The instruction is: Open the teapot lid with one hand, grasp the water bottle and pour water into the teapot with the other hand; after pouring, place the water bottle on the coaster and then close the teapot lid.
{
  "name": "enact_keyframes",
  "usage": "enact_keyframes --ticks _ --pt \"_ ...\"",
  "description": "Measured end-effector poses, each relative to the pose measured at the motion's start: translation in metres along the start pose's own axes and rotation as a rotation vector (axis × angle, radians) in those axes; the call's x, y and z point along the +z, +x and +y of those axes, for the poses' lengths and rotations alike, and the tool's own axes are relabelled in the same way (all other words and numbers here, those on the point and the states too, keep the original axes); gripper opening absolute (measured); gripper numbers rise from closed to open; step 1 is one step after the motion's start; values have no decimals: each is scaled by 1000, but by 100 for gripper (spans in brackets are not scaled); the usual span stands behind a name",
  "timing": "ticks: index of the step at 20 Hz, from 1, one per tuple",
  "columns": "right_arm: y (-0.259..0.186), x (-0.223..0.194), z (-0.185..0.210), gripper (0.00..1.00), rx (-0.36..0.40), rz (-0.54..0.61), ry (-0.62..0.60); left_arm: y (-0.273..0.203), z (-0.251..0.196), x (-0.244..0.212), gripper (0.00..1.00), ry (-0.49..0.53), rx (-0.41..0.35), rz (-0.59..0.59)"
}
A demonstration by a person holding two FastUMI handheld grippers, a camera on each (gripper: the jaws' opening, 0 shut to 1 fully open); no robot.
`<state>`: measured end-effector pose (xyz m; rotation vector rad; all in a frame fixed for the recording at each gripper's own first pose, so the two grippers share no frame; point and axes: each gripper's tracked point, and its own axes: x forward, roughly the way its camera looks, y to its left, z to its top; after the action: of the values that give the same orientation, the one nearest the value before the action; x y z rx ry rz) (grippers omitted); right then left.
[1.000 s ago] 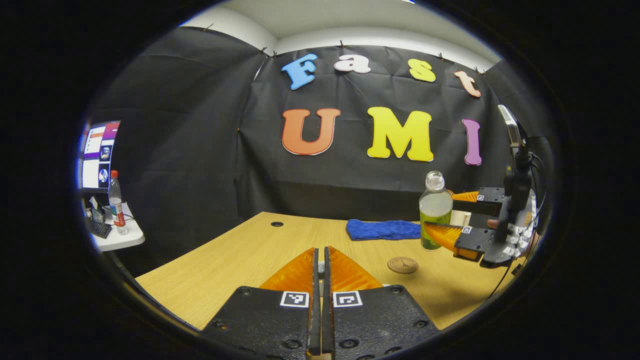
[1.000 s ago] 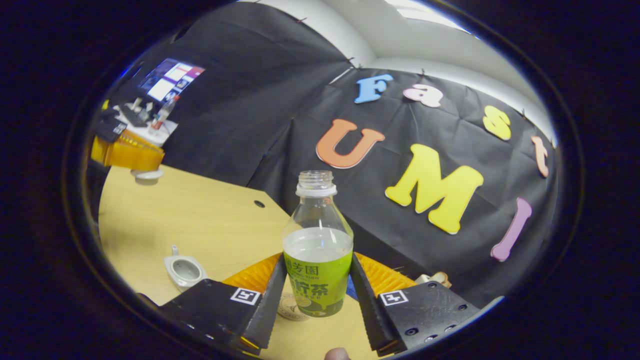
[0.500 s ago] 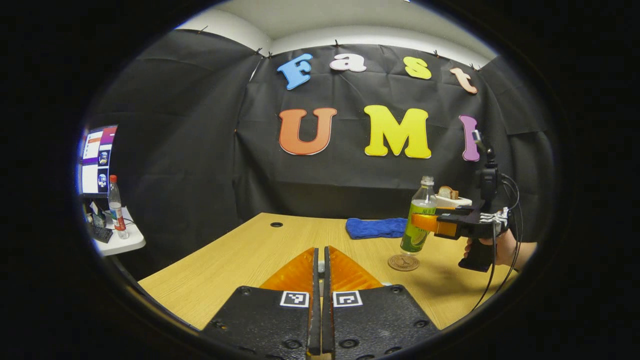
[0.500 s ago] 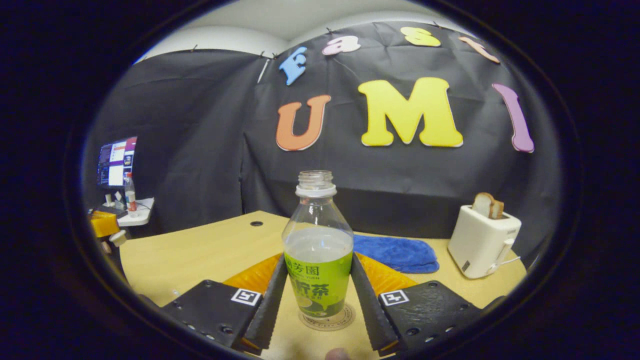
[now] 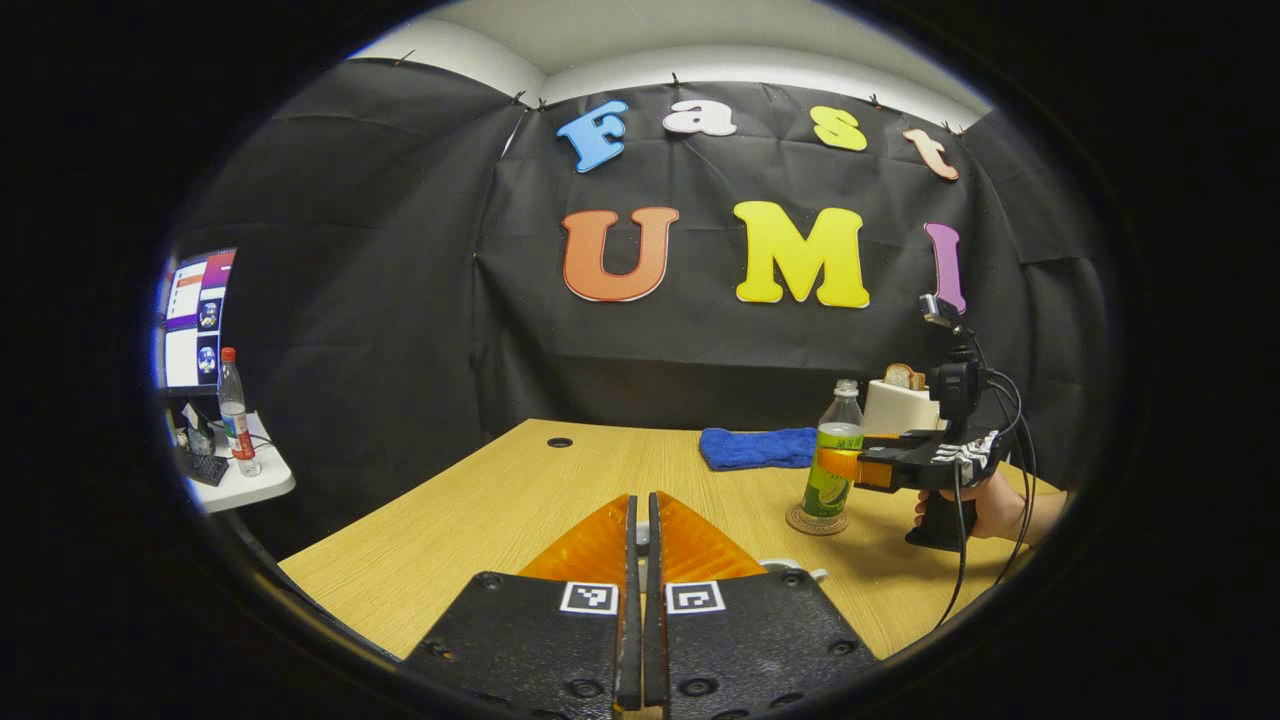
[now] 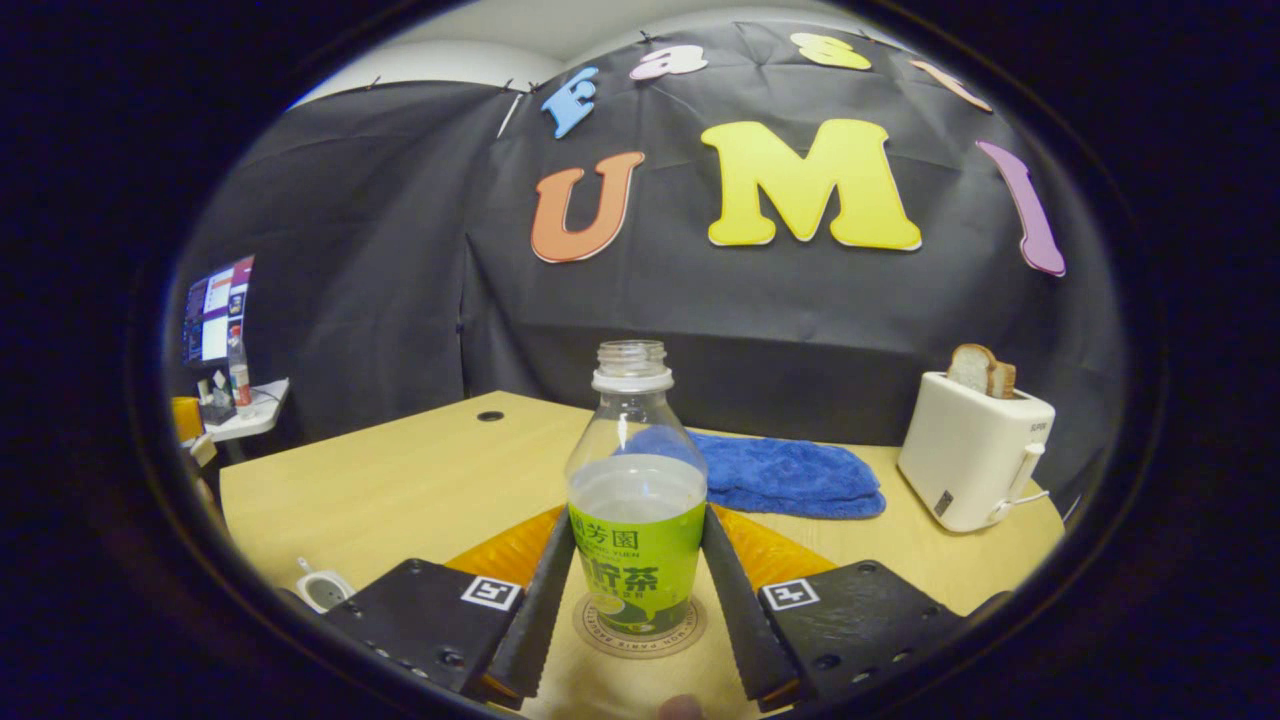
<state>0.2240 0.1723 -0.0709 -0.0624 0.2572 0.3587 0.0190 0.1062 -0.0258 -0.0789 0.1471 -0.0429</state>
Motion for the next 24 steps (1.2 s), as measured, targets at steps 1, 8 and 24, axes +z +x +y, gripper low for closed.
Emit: enact_keyframes --ticks 1,8,24 --pt "0 -1 0 73 -10 4 -9 1 0 -1 4 3 -3 1" --pt "-16 1 3 97 -6 -1 -21 4 -13 1 4 7 -23 -8" --pt "-174 -17 -59 96 -156 -93 0 41 -95 -42 4 39 -109 25"
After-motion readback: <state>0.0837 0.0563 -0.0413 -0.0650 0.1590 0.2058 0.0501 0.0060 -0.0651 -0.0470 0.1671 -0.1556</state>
